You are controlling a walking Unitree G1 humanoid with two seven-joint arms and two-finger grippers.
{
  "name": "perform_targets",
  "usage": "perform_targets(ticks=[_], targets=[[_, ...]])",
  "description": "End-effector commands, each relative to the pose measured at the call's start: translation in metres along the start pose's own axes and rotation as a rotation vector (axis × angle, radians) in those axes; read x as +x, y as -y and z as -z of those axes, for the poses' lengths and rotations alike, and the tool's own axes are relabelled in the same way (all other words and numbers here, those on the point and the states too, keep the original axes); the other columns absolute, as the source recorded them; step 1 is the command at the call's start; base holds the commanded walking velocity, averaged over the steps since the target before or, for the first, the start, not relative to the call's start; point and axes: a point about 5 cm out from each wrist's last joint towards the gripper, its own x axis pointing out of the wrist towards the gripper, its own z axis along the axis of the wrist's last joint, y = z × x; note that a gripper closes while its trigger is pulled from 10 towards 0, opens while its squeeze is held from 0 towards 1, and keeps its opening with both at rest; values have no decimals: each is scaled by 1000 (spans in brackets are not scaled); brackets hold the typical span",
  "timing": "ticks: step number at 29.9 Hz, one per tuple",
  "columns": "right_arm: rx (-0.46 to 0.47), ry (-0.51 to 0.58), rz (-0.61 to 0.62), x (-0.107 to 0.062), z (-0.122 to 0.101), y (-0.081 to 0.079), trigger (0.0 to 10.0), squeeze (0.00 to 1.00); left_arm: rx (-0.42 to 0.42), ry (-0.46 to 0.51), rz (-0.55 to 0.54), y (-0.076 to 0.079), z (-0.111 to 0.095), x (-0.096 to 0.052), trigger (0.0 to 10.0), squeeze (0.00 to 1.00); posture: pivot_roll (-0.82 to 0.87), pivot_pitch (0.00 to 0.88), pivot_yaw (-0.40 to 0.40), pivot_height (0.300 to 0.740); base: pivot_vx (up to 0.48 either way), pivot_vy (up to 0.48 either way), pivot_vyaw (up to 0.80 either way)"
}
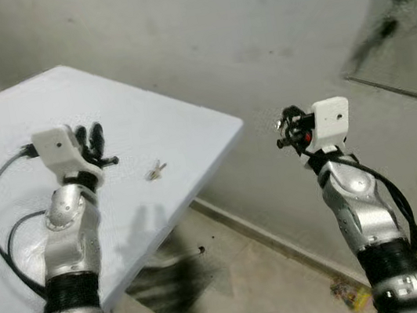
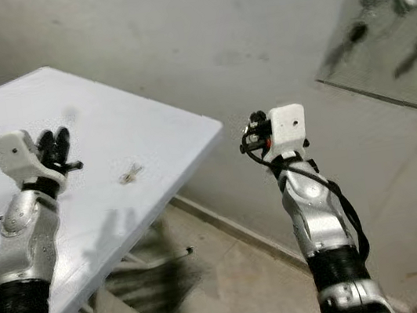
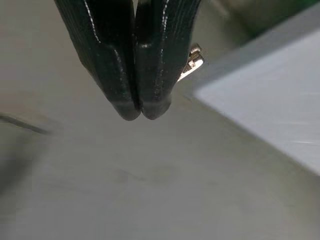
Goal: Hang keys on a hook
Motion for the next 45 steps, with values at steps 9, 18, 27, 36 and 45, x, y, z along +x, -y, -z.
perform_targets(ticks=[9, 18, 27, 36, 45], targets=[[-2, 28, -11, 3, -9, -3, 10000, 0, 17, -27, 42, 5, 2, -3, 10000, 0, -26, 0, -63, 740, 0, 0, -704], [-5, 11, -21, -3, -3, -4, 10000, 0, 49, -103, 192, 36, 25, -21, 10000, 0, -27, 0, -59, 740, 0, 0, -703], [-13, -16, -54, -11, 4, -3, 10000, 0, 51, -124, 229, 41, 29, -30, 10000, 0, -30, 0, -56, 740, 0, 0, -697], [44, 15, -88, -14, 0, -10, 10000, 0, 32, -126, 205, 36, 22, -24, 10000, 0, -33, 0, -53, 740, 0, 0, -210], [39, 15, -110, -18, 0, -12, 10000, 0, -14, -135, 147, 28, 20, -20, 10000, 0, -37, 0, -50, 740, 0, 0, 0]])
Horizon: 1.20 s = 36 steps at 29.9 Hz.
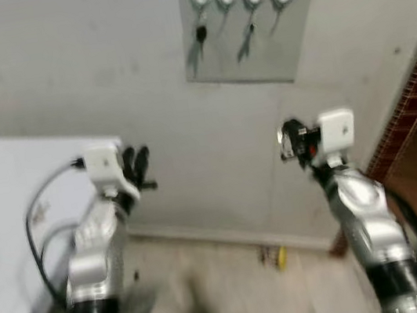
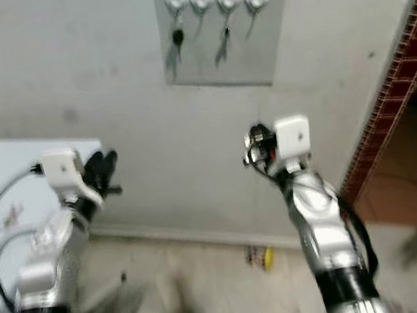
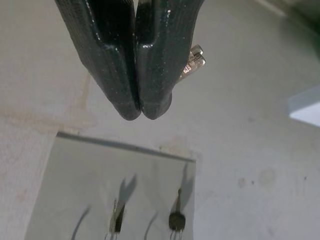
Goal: Hang keys on a hook
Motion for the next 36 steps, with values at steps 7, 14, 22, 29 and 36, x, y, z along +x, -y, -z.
perform_targets(ticks=[7, 14, 22, 29, 36], targets=[[-1, 9, -22, -2, -4, -2, 10000, 0, -21, 5, -36, -8, -8, 4, 10000, 0, -37, 0, -50, 740, 0, 0, 0], [-2, 7, -30, -3, -4, -3, 10000, 0, -29, 9, -44, -11, -9, 4, 10000, 0, -38, 0, -55, 740, 106, 0, 0], [-4, 5, -39, -3, -5, -4, 10000, 0, -34, 7, -53, -13, -10, 4, 10000, 0, -36, 0, -56, 740, 288, 0, 0], [-6, 4, -45, -3, -5, -4, 10000, 0, -35, 8, -56, -13, -10, 5, 10000, 0, -38, 0, -57, 740, 296, 0, 0], [-8, 4, -48, -3, -6, -4, 10000, 0, -39, 9, -60, -14, -11, 5, 10000, 0, -36, 0, -59, 740, 292, 0, 0]])
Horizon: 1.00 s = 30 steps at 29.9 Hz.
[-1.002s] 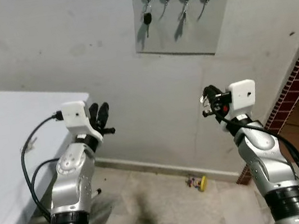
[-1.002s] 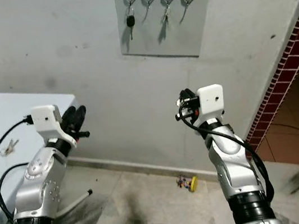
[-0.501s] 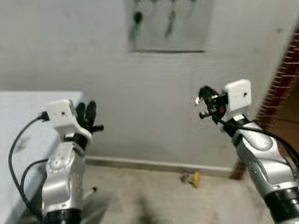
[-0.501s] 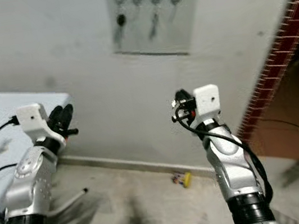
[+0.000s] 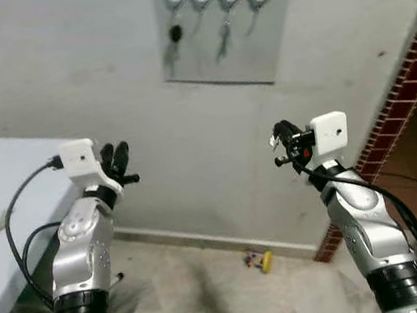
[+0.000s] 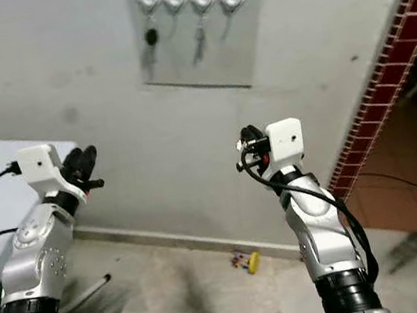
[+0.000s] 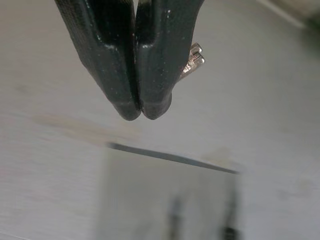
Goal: Hang keys on a hook
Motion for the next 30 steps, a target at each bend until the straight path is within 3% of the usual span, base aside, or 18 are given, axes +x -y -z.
perform_targets(ticks=[1, 10, 22, 30], targets=[[-6, 13, 19, -1, -5, 8, 10000, 0, -5, 5, 22, 7, -2, 4, 10000, 0, -36, 0, -59, 740, 281, 240, 0], [-6, 13, 13, 0, -5, 6, 10000, 0, -6, 8, 20, 6, -3, 5, 10000, 0, -36, 0, -58, 740, 281, 248, 0], [-4, 14, 8, 0, -5, 5, 10000, 0, 12, 11, 25, 6, -5, 6, 10000, 0, -36, 0, -56, 740, 49, 410, 0], [-2, 15, 4, 0, -5, 5, 10000, 0, 40, 15, 28, 6, -6, 6, 10000, 0, -35, 0, -54, 740, 436, 0, 0]])
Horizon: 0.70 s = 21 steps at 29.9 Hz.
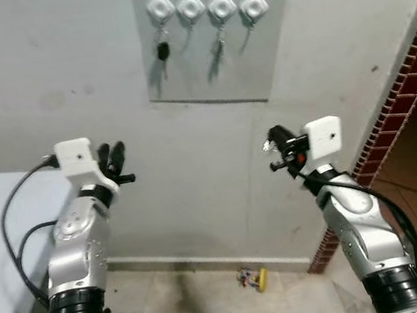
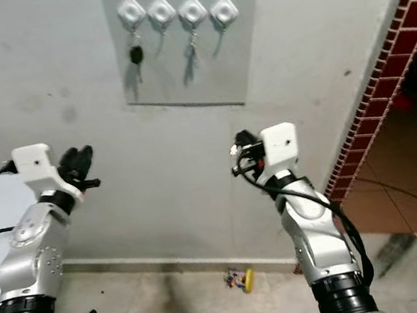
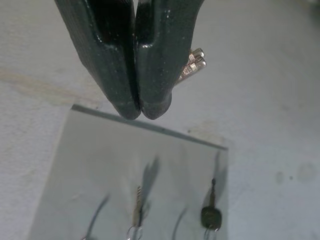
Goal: Hang keys on a hook
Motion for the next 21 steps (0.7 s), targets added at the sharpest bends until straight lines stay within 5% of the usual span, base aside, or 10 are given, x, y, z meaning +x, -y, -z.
perform_targets(ticks=[1, 21], targets=[[-4, 20, 37, -1, -7, 11, 10000, 0, 16, 14, 45, 12, -4, 5, 10000, 0, -35, 0, -54, 740, 480, 0, 0], [-5, 16, 33, -2, -5, 10, 10000, 0, 62, -31, 28, 13, 1, 6, 10000, 0, -32, 0, -53, 740, 424, 0, 0]])
